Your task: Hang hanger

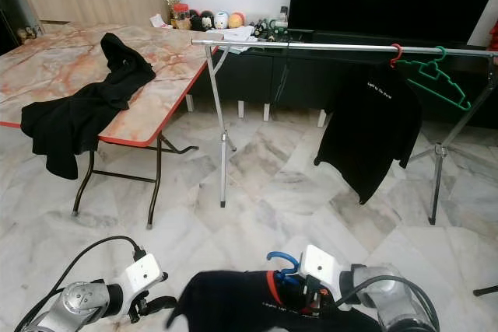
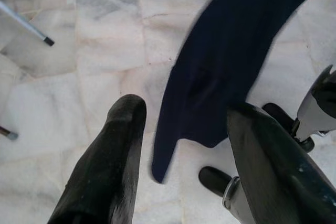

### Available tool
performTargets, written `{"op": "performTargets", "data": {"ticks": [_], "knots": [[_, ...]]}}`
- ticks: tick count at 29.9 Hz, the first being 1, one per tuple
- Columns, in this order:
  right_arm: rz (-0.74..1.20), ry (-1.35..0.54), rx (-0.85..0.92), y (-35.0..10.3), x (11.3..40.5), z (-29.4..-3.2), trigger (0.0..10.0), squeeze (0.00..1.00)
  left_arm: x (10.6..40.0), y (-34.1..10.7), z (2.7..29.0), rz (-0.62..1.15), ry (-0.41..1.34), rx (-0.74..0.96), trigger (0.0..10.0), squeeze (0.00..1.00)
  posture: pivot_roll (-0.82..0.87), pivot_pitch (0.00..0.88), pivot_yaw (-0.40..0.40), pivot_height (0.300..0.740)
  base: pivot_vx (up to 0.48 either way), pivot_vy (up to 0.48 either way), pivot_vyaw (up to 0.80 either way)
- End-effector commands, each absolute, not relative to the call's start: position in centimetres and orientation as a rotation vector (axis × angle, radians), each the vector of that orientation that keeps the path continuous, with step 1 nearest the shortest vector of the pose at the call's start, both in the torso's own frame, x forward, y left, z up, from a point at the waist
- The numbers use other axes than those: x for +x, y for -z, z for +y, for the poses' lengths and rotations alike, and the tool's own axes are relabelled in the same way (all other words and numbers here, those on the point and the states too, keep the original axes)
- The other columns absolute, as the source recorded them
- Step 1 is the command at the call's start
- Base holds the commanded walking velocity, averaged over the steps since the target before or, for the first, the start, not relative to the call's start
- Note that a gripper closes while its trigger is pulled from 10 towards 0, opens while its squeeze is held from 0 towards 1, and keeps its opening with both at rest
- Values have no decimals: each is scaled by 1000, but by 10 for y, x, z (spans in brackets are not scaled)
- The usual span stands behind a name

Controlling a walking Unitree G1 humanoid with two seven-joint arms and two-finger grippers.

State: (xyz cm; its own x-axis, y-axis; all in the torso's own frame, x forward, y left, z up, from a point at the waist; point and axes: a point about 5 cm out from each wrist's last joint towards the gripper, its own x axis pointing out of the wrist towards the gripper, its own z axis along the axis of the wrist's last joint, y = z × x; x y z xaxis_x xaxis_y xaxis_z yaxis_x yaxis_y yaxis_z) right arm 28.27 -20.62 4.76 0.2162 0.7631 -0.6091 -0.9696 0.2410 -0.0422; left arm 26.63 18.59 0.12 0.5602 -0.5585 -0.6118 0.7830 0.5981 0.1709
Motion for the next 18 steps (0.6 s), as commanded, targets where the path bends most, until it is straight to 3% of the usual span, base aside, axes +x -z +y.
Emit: {"op": "performTargets", "data": {"ticks": [1, 10, 11, 18], "knots": [[469, -1291, -508, -61, 290, -204, 10000, 0, 267, -1, 191, 560, 799, 450, 10000, 0, 37, 0, -20, 740, 0, 0, 0], [391, -1448, -535, -82, 282, -192, 10000, 0, 265, 5, 196, 596, 734, 378, 10000, 0, 10, 0, -14, 740, 0, 0, 0], [383, -1461, -534, -84, 280, -192, 10000, 0, 266, 4, 196, 589, 728, 353, 10000, 1000, 7, 0, -17, 740, 0, 0, 0], [366, -1499, -552, -95, 274, -191, 10000, 0, 267, 3, 191, 587, 757, 262, 10000, 1000, 2, 0, -24, 740, 0, 0, 0]]}}
